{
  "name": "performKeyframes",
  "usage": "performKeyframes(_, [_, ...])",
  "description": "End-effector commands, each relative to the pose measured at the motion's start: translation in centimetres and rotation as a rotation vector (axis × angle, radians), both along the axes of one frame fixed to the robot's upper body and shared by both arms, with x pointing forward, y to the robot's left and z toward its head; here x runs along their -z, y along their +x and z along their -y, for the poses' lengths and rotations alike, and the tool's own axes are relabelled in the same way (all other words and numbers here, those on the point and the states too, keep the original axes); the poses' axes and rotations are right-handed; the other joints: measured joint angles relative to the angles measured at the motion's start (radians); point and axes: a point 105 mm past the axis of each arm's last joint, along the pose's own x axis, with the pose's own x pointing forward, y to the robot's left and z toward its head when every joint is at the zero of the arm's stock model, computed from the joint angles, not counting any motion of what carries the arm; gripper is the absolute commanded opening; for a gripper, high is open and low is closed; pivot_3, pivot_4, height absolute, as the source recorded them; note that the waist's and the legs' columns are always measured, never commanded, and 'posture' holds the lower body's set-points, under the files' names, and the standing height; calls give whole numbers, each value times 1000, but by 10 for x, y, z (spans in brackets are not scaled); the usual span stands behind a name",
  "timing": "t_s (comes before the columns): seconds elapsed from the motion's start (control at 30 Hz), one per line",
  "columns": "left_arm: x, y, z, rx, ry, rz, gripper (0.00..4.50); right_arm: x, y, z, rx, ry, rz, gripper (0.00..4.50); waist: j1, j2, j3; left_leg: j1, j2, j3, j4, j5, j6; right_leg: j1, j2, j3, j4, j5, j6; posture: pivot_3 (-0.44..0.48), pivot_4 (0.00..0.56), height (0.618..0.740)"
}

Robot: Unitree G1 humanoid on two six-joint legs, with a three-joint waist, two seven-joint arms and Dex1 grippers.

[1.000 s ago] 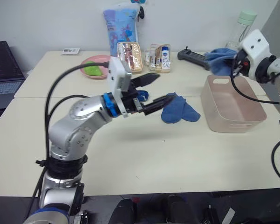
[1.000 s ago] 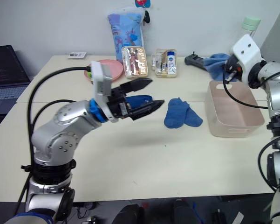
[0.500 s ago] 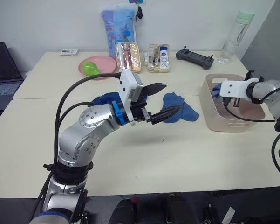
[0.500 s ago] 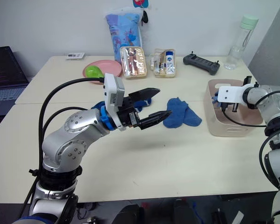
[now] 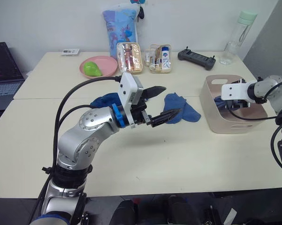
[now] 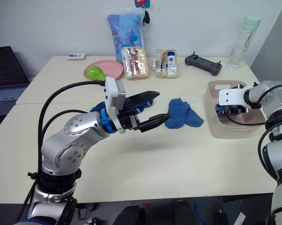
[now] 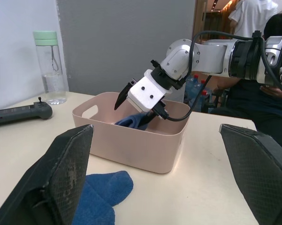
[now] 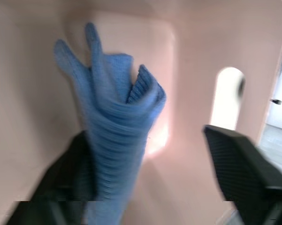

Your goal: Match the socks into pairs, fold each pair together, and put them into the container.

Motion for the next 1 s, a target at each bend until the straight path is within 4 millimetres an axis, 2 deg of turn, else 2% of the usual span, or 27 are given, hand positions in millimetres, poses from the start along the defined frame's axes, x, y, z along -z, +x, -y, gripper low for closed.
performKeyframes(0.03, [-8, -3, 0, 6, 3, 57, 4500, -46, -20, 8, -13, 40, -65, 4461, 1, 2, 1, 0, 0, 0, 0, 0, 0, 0, 0, 0, 0, 0, 0, 0, 150, 740])
performKeyframes(0.17, [-9, -3, 0, 7, -1, 63, 4500, -61, -23, 12, -1, 52, -27, 4461, 0, 2, 1, 0, 0, -1, 0, 0, 0, 0, 0, -1, 0, 0, 0, 0, 150, 740])
performKeyframes(0.27, [-8, -4, 2, 15, -3, 65, 4500, -69, -15, 15, 44, 69, 58, 4461, -3, 2, 1, 1, 0, 0, 0, 0, 0, 1, 0, 0, 0, 0, 0, 0, 150, 740])
performKeyframes(0.37, [-8, -4, 3, 20, -1, 69, 4500, -62, -7, 9, 43, 95, 88, 3874, -2, 2, 1, 1, 0, 0, 0, 1, -1, 1, 0, 0, 1, 0, -1, 0, 150, 740])
performKeyframes(0.47, [-10, -2, 4, 21, 0, 75, 4500, -46, 4, 0, 48, 122, 103, 2873, -4, 2, 1, 1, 0, 0, 0, 1, -1, 1, 0, 0, 1, 0, -1, 0, 150, 740])
performKeyframes(0.6, [-10, -3, 5, 23, 6, 80, 4500, -23, 8, -4, 64, 129, 59, 1387, 0, 2, 1, 1, 0, 0, 0, 1, -1, 0, 0, -1, 1, 0, -1, 0, 150, 740])
performKeyframes(0.73, [-7, -5, 3, 14, 15, 75, 4500, 10, 10, -2, 110, 96, 3, 23, 4, 2, 1, 0, 0, -1, 0, 1, -1, 0, 0, -1, 0, 0, -1, 0, 150, 740])
performKeyframes(0.87, [-6, -5, 2, -1, 17, 71, 4500, 25, 8, 3, 137, 59, -19, 23, 3, 2, 1, 0, 0, -1, 0, 1, -1, 0, 0, -1, 0, 0, -1, 0, 150, 740])
performKeyframes(1.0, [-5, -4, 0, -11, 20, 69, 4500, 15, 15, 6, 164, 80, 73, 23, 1, 2, 1, 0, 0, -1, 1, 1, -1, 0, 0, -1, 1, 0, -1, 0, 150, 740])
